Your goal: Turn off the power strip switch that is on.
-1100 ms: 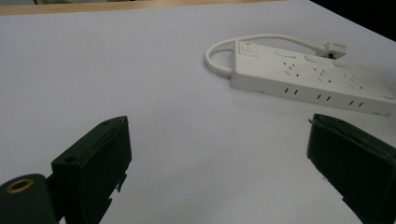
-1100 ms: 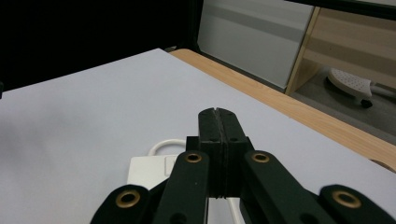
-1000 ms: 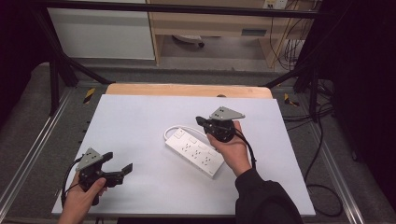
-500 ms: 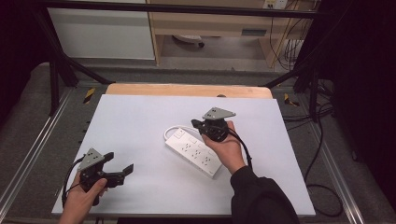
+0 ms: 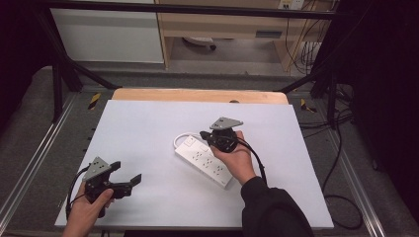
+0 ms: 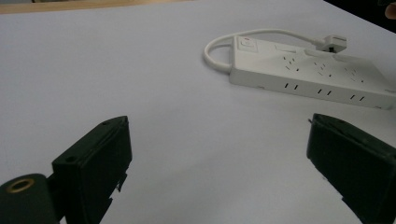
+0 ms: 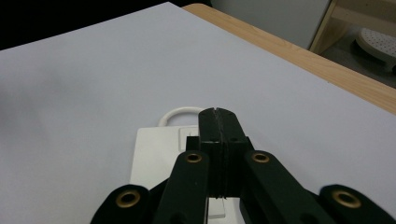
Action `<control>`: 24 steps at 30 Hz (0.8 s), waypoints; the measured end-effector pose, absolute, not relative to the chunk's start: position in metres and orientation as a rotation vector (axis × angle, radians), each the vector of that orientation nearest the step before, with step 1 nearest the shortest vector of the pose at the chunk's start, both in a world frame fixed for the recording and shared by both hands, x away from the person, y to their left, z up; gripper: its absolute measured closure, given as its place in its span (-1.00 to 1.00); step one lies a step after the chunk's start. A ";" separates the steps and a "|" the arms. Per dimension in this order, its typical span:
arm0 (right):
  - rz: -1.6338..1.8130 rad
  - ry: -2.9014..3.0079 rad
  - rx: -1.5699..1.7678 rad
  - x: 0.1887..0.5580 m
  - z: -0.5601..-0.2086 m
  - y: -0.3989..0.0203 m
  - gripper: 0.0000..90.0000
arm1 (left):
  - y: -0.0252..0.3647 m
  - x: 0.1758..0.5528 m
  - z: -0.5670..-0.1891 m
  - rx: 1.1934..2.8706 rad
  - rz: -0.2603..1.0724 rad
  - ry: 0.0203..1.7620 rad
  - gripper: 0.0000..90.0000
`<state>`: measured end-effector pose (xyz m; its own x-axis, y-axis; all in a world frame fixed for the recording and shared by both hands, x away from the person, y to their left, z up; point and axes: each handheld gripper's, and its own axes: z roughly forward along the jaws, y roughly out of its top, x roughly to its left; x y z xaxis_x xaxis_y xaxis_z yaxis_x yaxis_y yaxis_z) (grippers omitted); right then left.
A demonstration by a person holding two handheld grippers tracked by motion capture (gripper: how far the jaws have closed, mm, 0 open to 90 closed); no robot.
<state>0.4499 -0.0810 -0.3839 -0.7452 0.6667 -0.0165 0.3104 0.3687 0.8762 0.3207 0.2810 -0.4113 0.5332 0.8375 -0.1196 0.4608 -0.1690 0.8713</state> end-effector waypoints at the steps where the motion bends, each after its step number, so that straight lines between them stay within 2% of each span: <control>1: 1.331 2.268 0.861 0.450 -0.385 -0.081 1.00 | 0.281 0.321 -0.411 1.808 0.489 1.077 -0.85; 24: 1.305 2.297 0.902 0.453 -0.405 -0.082 1.00 | 0.281 0.321 -0.412 1.817 0.493 1.072 -0.85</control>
<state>0.4528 -0.0823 -0.4049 -0.7367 0.6761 0.0110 0.3556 0.3735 0.8568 0.3207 0.2805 -0.4115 0.5369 0.8361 -0.1122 0.4597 -0.1785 0.8700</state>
